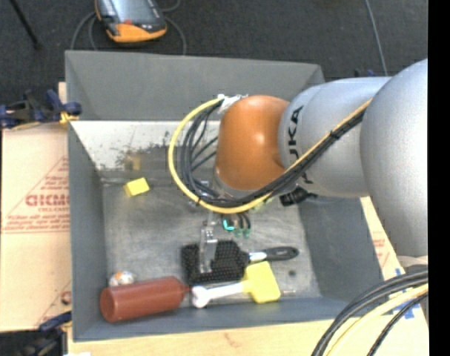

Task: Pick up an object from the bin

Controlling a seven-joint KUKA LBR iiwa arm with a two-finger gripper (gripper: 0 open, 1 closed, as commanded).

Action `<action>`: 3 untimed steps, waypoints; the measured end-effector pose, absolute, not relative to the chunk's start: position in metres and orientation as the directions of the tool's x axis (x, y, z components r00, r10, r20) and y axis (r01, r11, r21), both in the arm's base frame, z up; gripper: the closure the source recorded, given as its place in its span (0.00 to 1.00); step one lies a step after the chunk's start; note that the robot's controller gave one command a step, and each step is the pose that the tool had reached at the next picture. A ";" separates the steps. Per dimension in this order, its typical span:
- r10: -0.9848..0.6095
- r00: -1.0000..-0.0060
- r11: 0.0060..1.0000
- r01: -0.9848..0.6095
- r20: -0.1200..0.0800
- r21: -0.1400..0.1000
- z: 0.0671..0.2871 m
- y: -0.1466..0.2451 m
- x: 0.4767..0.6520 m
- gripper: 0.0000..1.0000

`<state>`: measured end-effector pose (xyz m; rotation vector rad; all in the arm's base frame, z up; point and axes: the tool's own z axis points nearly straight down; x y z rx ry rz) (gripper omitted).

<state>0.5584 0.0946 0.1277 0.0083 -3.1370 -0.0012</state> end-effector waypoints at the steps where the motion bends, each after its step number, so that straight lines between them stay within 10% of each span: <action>1: -0.003 -1.000 1.000 -0.003 -0.003 0.002 0.132 0.094 0.560 0.00; 2: -0.091 -0.996 0.996 -0.091 -0.010 0.000 0.110 0.087 0.560 0.00; 3: 0.005 -1.000 1.000 0.005 0.016 0.003 0.074 0.077 0.544 1.00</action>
Offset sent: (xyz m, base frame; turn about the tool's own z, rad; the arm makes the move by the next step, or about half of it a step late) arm -0.0055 -0.0206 -0.0577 -0.2064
